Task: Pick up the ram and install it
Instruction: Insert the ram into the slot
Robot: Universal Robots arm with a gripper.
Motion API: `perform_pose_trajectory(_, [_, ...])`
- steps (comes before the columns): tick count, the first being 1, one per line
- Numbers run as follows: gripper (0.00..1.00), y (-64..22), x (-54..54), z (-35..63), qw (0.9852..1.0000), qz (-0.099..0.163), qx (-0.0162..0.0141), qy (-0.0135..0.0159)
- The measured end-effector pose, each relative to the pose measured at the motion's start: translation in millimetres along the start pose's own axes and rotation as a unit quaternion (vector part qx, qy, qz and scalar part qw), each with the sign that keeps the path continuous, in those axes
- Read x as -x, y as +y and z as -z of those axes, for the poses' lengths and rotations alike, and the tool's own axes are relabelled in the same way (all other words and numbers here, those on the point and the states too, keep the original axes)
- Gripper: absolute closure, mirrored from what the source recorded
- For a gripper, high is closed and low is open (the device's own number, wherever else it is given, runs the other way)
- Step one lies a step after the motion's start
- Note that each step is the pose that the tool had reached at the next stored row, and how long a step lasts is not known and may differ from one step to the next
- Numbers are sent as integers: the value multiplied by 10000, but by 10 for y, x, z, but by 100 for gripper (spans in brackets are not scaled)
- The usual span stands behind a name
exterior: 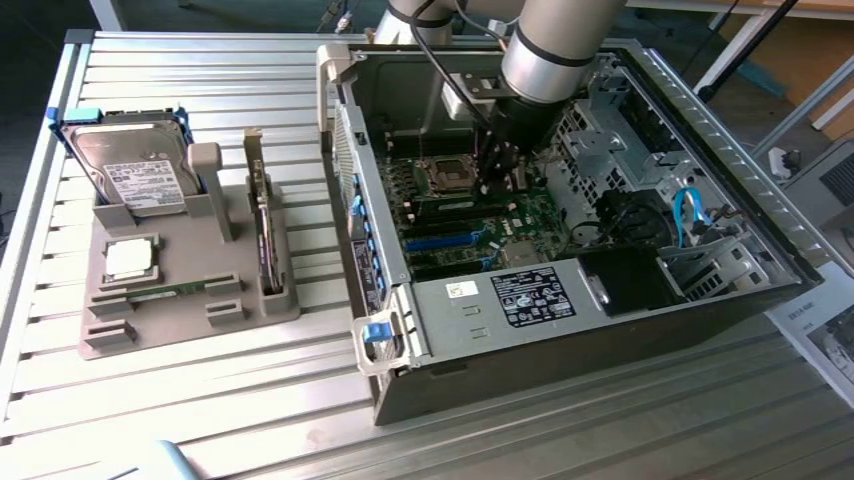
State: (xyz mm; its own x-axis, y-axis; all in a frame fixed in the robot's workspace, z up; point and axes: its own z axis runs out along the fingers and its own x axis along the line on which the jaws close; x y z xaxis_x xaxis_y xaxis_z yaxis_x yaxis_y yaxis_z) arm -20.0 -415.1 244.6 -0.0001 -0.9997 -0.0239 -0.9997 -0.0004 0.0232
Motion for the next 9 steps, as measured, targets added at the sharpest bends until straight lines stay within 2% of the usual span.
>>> perform_pose_trajectory(9, [88, -1, -2, -28, 10000, 0, 0, 0])
